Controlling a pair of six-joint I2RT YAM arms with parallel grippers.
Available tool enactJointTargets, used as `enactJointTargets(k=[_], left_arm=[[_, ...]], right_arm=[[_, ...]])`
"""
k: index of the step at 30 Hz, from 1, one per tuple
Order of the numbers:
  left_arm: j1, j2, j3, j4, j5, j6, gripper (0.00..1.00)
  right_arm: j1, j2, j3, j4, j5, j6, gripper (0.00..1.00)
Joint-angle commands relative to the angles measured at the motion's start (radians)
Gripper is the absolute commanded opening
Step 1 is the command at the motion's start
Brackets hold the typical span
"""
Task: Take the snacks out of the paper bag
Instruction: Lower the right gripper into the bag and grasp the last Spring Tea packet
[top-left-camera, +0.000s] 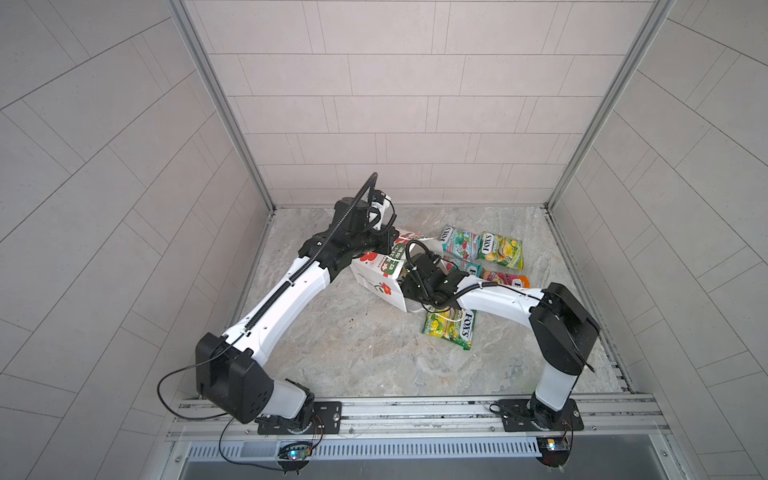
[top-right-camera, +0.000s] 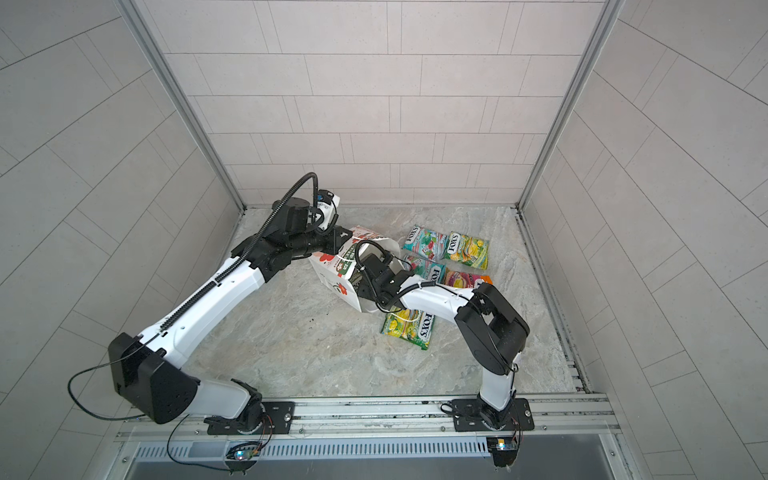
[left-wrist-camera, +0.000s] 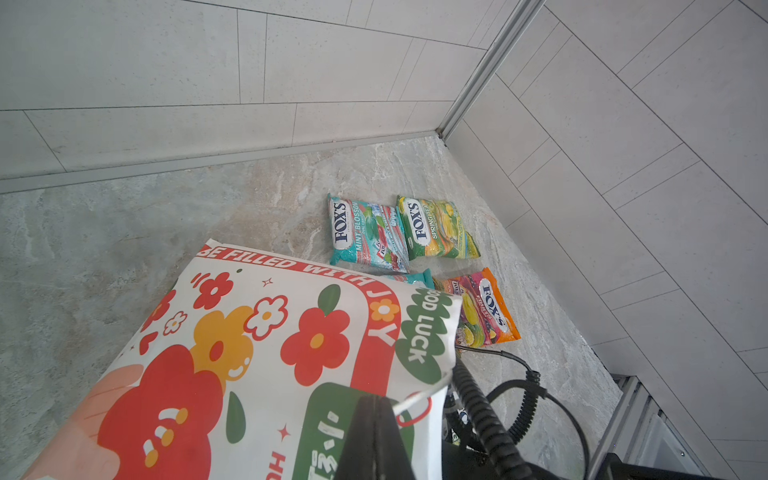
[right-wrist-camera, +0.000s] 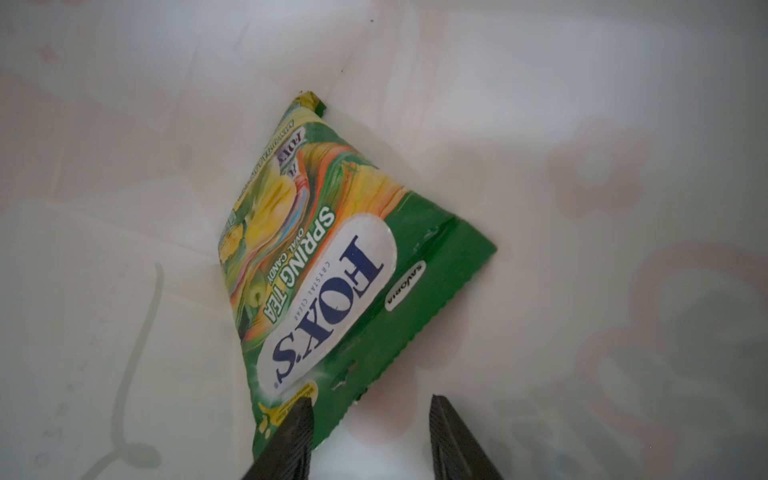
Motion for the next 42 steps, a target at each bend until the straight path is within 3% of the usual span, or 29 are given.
enactJointTargets(k=[1, 22, 28, 33, 42], left_arm=[[0.001, -0.026, 0.001, 0.035, 0.028, 0.006, 0.0], [0.001, -0.055, -0.024, 0.095, 0.098, 0.005, 0.0], [0.001, -0.067, -0.033, 0.118, 0.118, 0.006, 0.0], [0.0, -0.073, -0.034, 0.103, 0.07, 0.008, 0.0], [0.006, -0.081, -0.04, 0.09, -0.013, 0.001, 0.0]], right_arm=[[0.0, 0.034, 0.032, -0.006, 0.047, 0.046, 0.47], [-0.023, 0.193, 0.081, 0.291, 0.039, 0.242, 0.36], [-0.024, 0.248, 0.103, 0.381, 0.017, 0.267, 0.28], [-0.023, 0.25, 0.104, 0.438, 0.009, 0.243, 0.0], [-0.021, 0.113, 0.039, 0.366, -0.009, 0.098, 0.0]])
